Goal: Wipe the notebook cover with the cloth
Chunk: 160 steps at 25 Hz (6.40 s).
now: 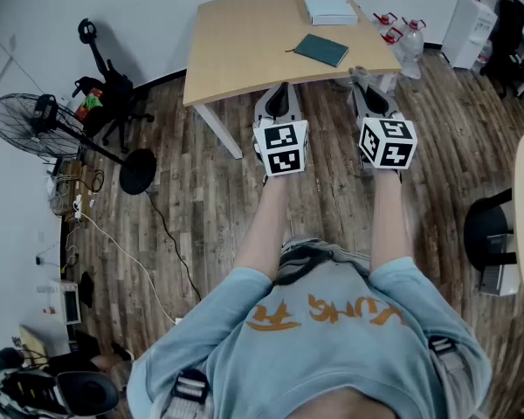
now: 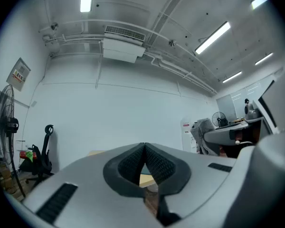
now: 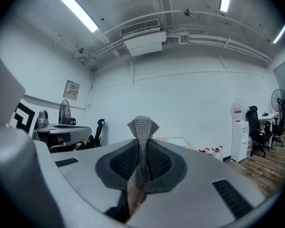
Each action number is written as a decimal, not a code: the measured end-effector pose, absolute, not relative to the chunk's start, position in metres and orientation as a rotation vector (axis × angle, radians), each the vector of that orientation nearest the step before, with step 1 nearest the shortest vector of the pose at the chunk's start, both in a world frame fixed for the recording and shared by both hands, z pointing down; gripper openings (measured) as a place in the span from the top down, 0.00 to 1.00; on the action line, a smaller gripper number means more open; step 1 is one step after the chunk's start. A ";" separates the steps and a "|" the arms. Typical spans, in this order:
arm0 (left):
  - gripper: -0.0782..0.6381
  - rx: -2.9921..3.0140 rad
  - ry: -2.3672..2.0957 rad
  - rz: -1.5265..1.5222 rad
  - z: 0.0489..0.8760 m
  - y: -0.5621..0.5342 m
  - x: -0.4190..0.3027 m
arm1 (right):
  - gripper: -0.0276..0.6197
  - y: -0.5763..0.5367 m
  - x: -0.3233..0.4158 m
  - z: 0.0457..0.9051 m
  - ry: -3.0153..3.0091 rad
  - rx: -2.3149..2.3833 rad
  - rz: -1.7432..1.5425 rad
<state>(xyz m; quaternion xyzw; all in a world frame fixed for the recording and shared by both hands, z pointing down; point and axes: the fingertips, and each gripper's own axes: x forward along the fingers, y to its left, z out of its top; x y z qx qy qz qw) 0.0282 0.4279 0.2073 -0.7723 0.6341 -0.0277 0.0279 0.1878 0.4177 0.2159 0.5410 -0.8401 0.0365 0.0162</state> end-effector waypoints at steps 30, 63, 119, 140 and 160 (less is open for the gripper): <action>0.87 -2.377 1.982 -0.140 0.215 0.377 0.005 | 0.92 0.359 0.177 0.211 -2.661 1.713 0.177; 0.87 -2.648 2.135 -0.320 0.349 0.089 -0.036 | 0.92 0.081 0.125 0.326 -2.463 1.545 0.425; 0.87 -2.872 1.979 -0.859 0.515 -0.201 -0.048 | 0.91 -0.196 0.009 0.522 -2.174 1.143 0.803; 0.87 -2.917 1.988 -0.866 0.525 -0.191 -0.049 | 0.91 -0.192 0.022 0.549 -2.030 1.133 0.784; 0.87 -2.984 1.881 -0.882 0.526 -0.175 -0.024 | 0.91 -0.172 0.059 0.553 -1.976 1.208 0.787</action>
